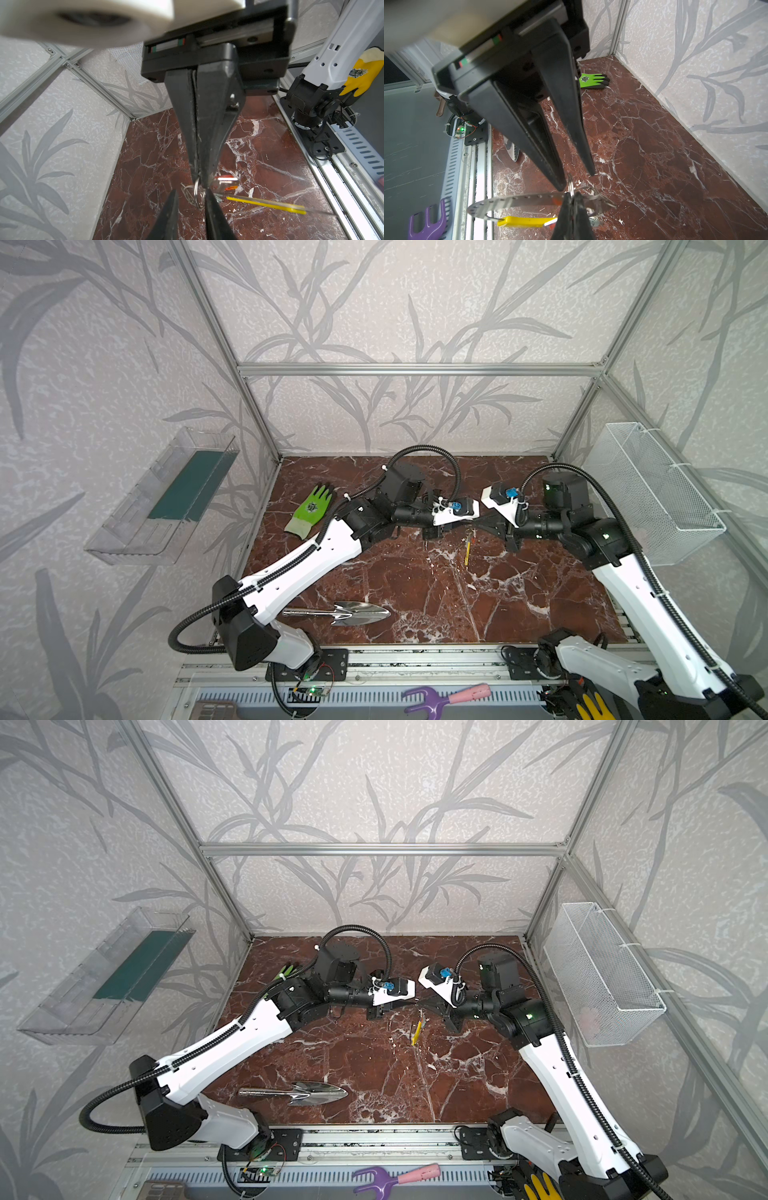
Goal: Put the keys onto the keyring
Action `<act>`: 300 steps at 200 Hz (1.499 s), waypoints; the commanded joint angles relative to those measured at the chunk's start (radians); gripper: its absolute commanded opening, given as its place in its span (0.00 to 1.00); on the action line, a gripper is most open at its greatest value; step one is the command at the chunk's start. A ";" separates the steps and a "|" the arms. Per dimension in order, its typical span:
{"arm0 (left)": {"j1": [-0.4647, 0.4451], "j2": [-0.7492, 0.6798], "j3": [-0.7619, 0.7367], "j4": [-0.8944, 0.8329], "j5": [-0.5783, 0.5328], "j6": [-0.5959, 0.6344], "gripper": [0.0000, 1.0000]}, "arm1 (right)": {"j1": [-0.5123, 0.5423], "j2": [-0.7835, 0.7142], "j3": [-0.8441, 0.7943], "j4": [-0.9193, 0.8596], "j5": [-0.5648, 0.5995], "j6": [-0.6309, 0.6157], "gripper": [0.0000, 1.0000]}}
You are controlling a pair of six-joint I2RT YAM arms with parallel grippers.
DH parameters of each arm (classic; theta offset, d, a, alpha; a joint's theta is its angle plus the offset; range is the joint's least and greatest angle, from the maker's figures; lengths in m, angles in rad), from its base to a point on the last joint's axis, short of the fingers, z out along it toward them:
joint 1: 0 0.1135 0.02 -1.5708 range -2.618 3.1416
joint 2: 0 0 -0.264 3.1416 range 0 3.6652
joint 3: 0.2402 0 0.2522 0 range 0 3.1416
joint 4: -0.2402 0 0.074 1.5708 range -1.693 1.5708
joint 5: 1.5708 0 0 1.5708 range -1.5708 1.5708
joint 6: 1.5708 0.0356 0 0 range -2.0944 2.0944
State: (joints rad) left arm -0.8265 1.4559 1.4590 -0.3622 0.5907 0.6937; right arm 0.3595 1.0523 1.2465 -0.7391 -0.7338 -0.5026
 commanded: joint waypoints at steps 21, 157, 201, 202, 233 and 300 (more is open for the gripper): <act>-0.007 0.015 0.045 -0.031 0.012 0.033 0.12 | 0.011 0.000 0.030 0.004 -0.007 -0.004 0.00; 0.040 -0.042 -0.106 0.306 0.052 -0.209 0.00 | -0.021 -0.142 -0.155 0.219 0.111 0.081 0.35; 0.040 -0.064 -0.165 0.487 0.030 -0.335 0.00 | -0.021 -0.149 -0.202 0.288 0.088 0.142 0.37; 0.041 -0.066 -0.166 0.491 0.029 -0.338 0.00 | -0.021 -0.148 -0.203 0.289 0.088 0.144 0.37; 0.040 -0.075 -0.203 0.602 0.009 -0.426 0.00 | -0.021 -0.122 -0.208 0.358 0.087 0.182 0.36; 0.040 -0.074 -0.244 0.726 -0.001 -0.511 0.00 | -0.021 -0.077 -0.188 0.447 0.061 0.189 0.14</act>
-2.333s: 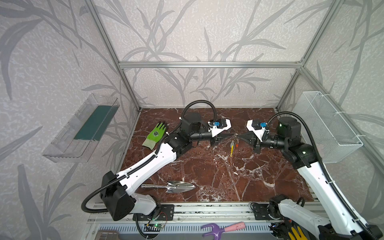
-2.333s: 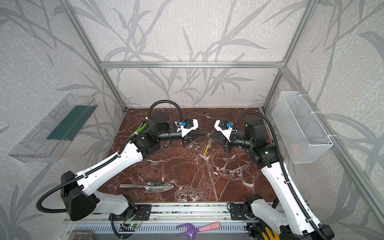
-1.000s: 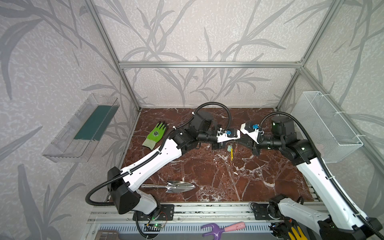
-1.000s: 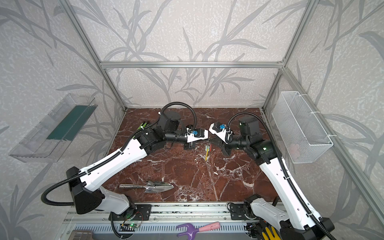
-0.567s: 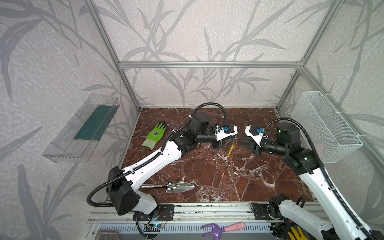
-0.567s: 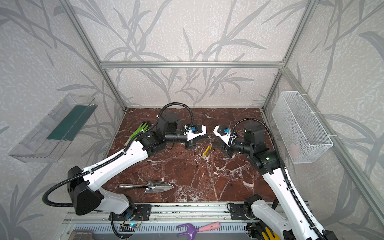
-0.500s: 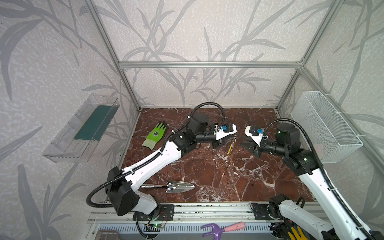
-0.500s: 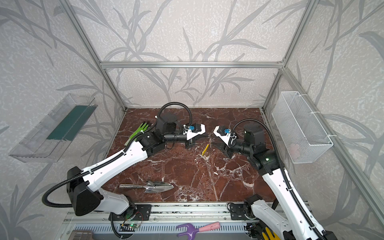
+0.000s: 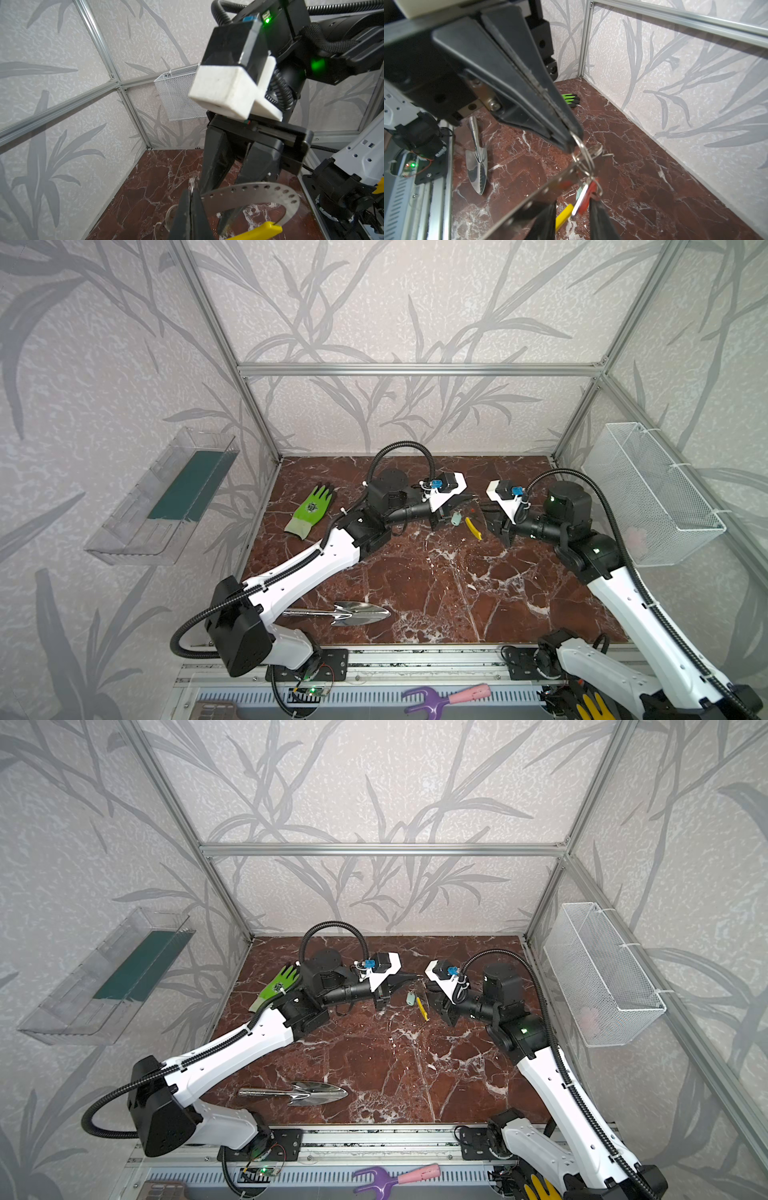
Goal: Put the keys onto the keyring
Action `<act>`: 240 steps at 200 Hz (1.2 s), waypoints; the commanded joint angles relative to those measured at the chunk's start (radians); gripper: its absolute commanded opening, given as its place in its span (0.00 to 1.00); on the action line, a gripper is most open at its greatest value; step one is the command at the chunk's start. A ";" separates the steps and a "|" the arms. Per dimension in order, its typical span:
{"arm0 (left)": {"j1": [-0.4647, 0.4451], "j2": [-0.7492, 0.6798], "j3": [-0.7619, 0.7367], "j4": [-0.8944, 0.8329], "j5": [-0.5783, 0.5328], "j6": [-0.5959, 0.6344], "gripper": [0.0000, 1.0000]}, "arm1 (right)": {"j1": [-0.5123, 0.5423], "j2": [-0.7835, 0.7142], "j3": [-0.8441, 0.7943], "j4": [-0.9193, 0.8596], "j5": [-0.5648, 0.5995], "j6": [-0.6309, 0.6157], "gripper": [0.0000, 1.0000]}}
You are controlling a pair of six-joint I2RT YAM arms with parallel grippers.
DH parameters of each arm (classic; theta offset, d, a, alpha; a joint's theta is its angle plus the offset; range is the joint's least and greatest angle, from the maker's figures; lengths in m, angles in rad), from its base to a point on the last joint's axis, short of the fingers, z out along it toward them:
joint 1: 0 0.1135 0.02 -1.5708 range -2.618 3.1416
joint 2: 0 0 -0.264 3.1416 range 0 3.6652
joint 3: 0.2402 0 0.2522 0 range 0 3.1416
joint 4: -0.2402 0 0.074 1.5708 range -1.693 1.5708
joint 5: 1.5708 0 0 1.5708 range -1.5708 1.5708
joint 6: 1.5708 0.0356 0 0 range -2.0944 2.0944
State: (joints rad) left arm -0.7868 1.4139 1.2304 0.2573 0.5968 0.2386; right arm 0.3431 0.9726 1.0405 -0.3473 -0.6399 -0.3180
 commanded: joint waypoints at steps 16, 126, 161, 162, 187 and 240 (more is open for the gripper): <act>0.000 -0.028 -0.024 0.134 -0.008 -0.071 0.00 | -0.003 0.004 0.021 0.057 -0.058 -0.013 0.05; 0.001 0.004 -0.072 0.258 -0.027 -0.140 0.00 | 0.060 0.048 0.078 0.026 0.026 -0.141 0.31; 0.013 0.005 -0.071 0.273 0.029 -0.166 0.00 | -0.022 -0.044 -0.009 0.039 -0.019 -0.149 0.38; 0.013 0.005 -0.071 0.274 0.032 -0.168 0.00 | -0.027 -0.047 -0.013 0.043 -0.023 -0.147 0.38; 0.031 0.020 -0.071 0.322 0.115 -0.227 0.00 | -0.119 -0.100 -0.056 0.118 -0.147 -0.081 0.38; 0.053 0.042 -0.072 0.382 0.204 -0.307 0.00 | -0.141 -0.115 -0.050 0.209 -0.270 0.009 0.37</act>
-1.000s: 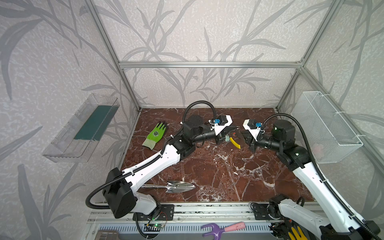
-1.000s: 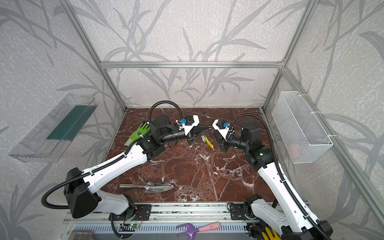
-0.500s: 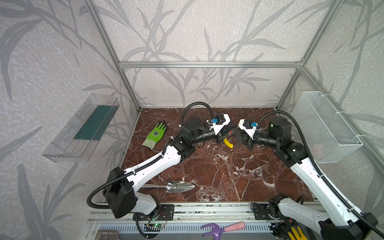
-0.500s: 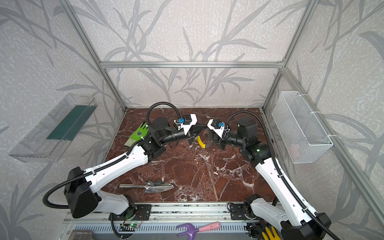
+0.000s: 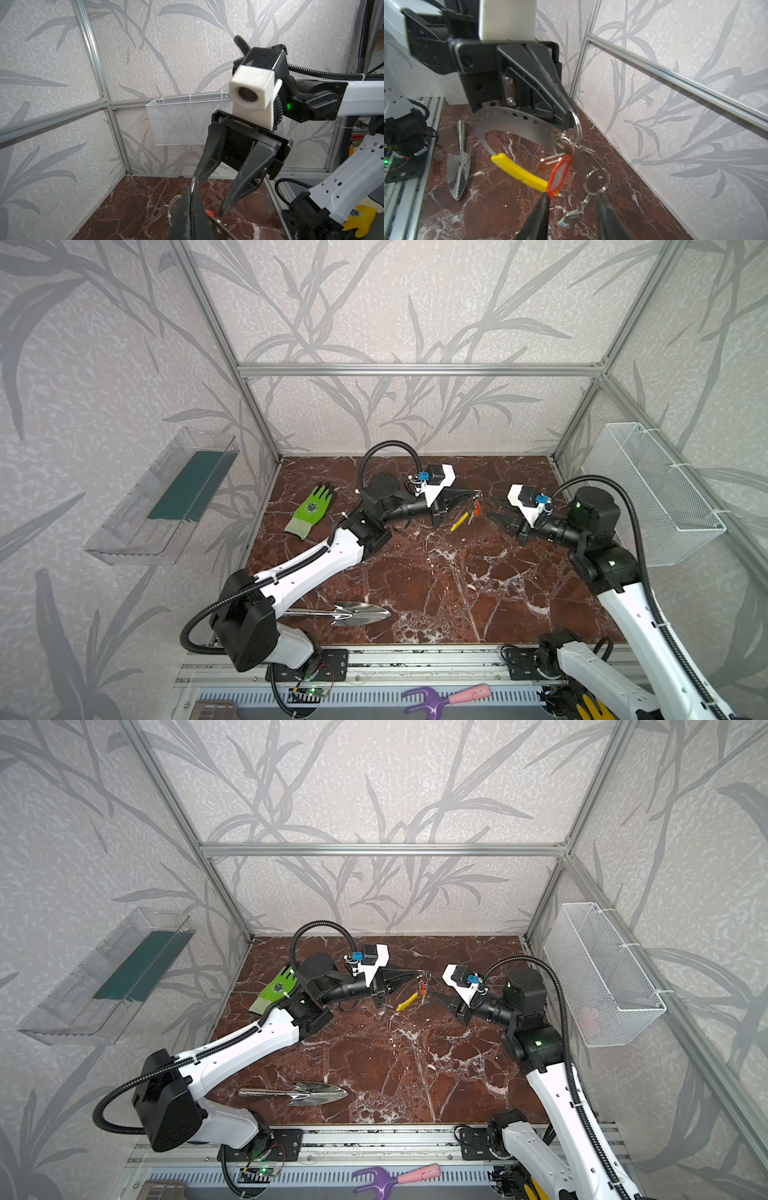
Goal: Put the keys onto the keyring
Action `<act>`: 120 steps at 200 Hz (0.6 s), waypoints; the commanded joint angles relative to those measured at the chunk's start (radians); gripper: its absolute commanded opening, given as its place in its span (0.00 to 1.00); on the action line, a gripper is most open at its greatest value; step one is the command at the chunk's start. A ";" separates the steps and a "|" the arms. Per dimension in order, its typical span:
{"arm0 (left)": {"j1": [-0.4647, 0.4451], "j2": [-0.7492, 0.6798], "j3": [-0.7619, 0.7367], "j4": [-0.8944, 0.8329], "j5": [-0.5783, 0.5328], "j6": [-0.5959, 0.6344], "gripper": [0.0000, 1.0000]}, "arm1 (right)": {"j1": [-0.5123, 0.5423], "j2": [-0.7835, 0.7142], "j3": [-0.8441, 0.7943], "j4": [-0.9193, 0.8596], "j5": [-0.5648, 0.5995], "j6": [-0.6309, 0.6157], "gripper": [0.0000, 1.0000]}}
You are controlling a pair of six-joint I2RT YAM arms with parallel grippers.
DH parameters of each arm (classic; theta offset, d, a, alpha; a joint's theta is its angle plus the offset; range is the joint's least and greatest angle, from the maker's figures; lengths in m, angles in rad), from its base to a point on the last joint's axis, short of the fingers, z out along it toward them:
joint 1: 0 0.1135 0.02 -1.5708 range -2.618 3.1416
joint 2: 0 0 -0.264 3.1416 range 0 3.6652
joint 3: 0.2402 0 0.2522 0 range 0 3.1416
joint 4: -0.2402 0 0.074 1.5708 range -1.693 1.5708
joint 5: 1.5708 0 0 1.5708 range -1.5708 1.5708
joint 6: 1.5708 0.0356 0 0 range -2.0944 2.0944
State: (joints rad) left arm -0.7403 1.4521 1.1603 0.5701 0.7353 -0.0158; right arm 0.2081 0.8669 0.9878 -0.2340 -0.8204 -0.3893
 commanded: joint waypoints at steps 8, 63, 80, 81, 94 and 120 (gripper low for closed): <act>0.005 0.001 -0.002 0.067 0.072 -0.053 0.00 | -0.006 -0.008 0.002 0.124 -0.097 0.105 0.37; 0.006 -0.018 -0.011 0.034 0.091 -0.033 0.00 | -0.006 0.039 0.004 0.255 -0.137 0.242 0.31; 0.005 -0.021 -0.011 0.027 0.093 -0.024 0.00 | -0.006 0.060 0.011 0.258 -0.157 0.254 0.28; 0.005 -0.022 -0.011 0.027 0.093 -0.024 0.00 | -0.006 0.061 0.011 0.259 -0.158 0.256 0.27; 0.005 -0.023 -0.011 0.027 0.092 -0.023 0.00 | -0.004 0.067 0.011 0.271 -0.168 0.269 0.25; 0.006 -0.025 -0.010 0.025 0.095 -0.020 0.00 | -0.004 0.075 0.011 0.260 -0.177 0.268 0.20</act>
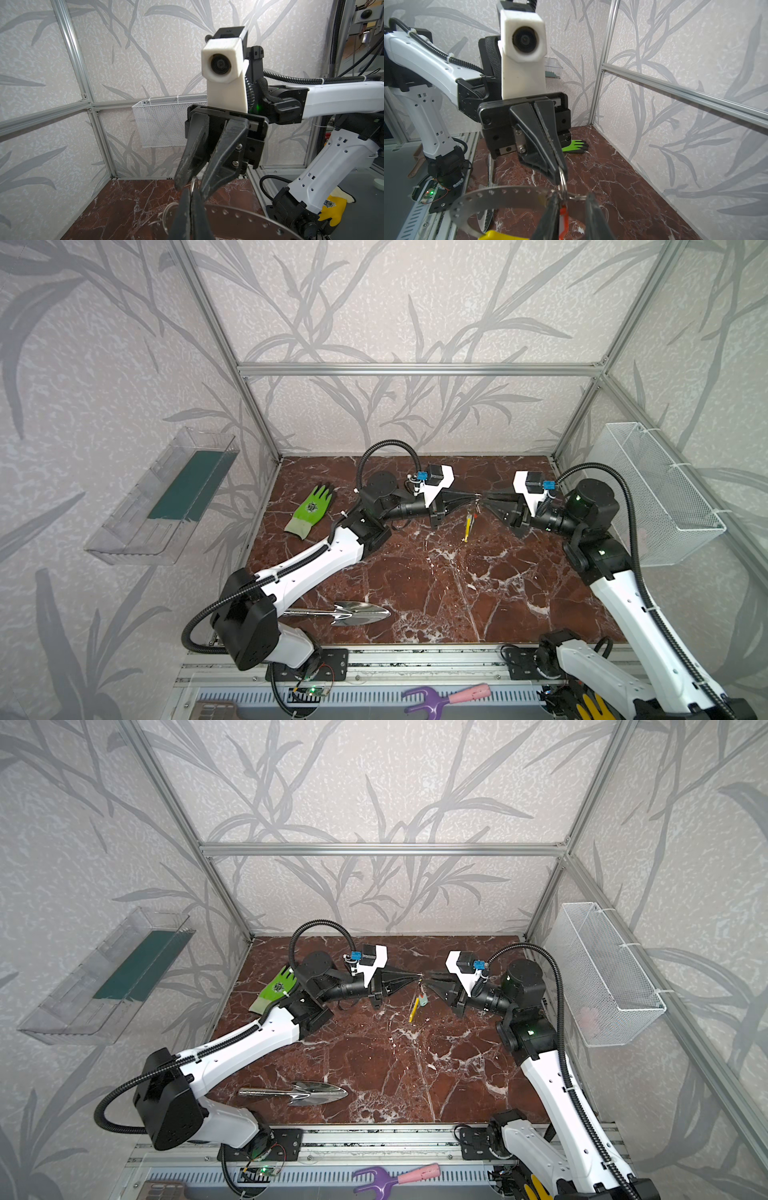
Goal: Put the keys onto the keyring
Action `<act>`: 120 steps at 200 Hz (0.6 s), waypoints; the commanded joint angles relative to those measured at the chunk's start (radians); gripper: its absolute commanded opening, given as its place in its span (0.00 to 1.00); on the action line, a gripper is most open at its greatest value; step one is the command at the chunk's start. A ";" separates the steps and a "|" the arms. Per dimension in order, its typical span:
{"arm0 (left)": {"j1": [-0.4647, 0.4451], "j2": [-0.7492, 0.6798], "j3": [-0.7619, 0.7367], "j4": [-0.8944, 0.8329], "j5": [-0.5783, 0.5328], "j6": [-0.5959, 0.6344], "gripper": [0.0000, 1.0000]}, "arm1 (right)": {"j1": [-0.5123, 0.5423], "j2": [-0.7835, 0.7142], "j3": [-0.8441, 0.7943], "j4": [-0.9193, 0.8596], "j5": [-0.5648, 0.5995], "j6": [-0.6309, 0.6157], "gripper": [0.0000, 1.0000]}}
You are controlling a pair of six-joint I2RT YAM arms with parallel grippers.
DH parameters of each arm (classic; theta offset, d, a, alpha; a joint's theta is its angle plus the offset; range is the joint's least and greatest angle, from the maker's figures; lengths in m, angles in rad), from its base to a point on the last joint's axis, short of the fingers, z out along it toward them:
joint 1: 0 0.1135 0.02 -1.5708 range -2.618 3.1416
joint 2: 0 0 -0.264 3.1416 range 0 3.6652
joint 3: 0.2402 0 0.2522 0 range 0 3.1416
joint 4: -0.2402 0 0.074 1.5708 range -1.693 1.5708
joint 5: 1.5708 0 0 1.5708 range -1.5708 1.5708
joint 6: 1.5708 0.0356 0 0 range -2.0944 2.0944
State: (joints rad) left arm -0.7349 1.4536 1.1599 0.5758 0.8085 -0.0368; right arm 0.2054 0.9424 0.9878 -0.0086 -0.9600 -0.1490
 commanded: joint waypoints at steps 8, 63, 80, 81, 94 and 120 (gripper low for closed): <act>0.002 -0.025 -0.008 0.017 0.023 0.002 0.00 | -0.001 0.001 0.012 0.037 -0.040 0.027 0.19; 0.000 -0.012 0.001 0.007 0.031 0.003 0.00 | 0.004 0.008 0.009 0.050 -0.081 0.040 0.10; 0.000 -0.007 0.007 0.007 0.033 0.002 0.00 | 0.006 0.013 0.010 0.044 -0.098 0.043 0.08; 0.001 -0.007 0.007 0.007 0.034 0.002 0.00 | 0.006 0.013 0.011 0.043 -0.099 0.041 0.08; 0.001 -0.004 0.012 0.006 0.037 0.002 0.00 | 0.006 0.015 0.012 0.027 -0.106 0.033 0.05; 0.000 0.001 0.020 -0.004 0.036 0.004 0.00 | 0.006 0.009 0.014 0.008 -0.102 0.017 0.02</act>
State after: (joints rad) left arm -0.7345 1.4540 1.1599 0.5575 0.8246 -0.0360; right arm 0.2058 0.9562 0.9878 0.0090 -1.0306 -0.1246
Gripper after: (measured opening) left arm 0.048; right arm 0.051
